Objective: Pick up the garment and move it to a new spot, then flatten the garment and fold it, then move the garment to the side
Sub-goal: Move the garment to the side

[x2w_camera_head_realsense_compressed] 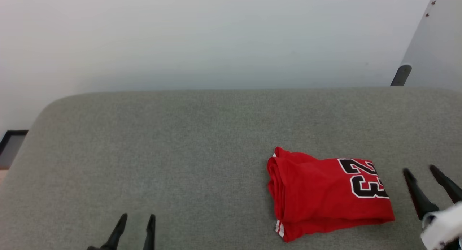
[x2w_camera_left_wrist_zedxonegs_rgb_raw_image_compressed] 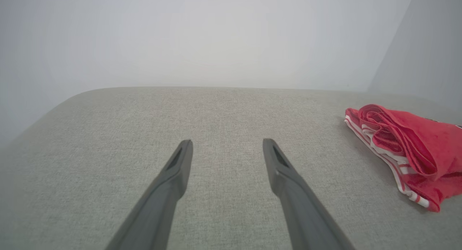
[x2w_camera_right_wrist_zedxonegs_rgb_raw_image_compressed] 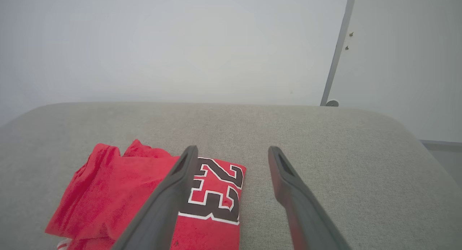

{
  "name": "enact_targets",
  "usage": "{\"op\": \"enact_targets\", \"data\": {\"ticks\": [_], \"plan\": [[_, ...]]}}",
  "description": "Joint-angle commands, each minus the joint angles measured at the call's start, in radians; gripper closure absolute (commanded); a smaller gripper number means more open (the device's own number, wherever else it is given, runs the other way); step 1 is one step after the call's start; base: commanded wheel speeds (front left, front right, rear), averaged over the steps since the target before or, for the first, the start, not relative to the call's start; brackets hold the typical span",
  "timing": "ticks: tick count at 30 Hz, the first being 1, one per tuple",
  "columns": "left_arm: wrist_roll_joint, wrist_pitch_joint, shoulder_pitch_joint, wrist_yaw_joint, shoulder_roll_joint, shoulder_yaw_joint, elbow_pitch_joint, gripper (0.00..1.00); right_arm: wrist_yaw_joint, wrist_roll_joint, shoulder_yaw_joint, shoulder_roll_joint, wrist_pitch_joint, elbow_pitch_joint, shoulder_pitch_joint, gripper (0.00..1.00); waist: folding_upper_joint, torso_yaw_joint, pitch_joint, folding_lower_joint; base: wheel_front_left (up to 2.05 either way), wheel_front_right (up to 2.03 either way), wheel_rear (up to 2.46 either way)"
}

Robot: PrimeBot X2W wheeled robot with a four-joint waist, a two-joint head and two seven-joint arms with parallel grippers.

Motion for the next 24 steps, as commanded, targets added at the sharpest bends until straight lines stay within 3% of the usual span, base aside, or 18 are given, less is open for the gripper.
{"op": "enact_targets", "data": {"ticks": [1,6,9,12,17,24], "plan": [[0.007,0.001,-0.013,-0.002,-0.002,-0.002,0.0,0.0,0.0,0.006,0.009,-0.008,0.017,0.003,-0.011,0.0,0.0,0.003,0.01,0.0,0.0,0.0,0.0],[0.014,0.0,-0.044,-0.002,-0.01,-0.023,0.01,0.0,0.0,0.097,0.153,-0.099,0.348,0.041,-0.138,0.0,0.0,0.021,0.043,0.0,0.0,0.0,0.0],[0.01,0.001,-0.072,-0.002,-0.017,-0.04,0.015,0.0,-0.001,0.177,0.204,-0.148,0.561,0.068,-0.199,0.0,0.0,0.037,0.072,0.0,0.0,0.0,0.0],[0.01,0.001,-0.102,-0.002,-0.02,-0.052,0.019,0.0,-0.001,0.216,0.215,-0.175,0.702,0.101,-0.253,0.0,0.0,0.052,0.105,0.0,0.0,0.0,0.0],[0.016,0.001,-0.146,-0.002,-0.03,-0.065,0.015,0.0,0.0,0.218,0.209,-0.179,0.819,0.156,-0.326,0.0,0.0,0.069,0.161,0.0,0.0,0.0,0.0],[0.051,0.0,-0.22,-0.002,-0.04,-0.082,0.012,0.0,-0.001,0.188,0.199,-0.134,0.846,0.267,-0.371,0.0,0.0,0.08,0.231,0.0,0.0,0.0,0.0]]}}
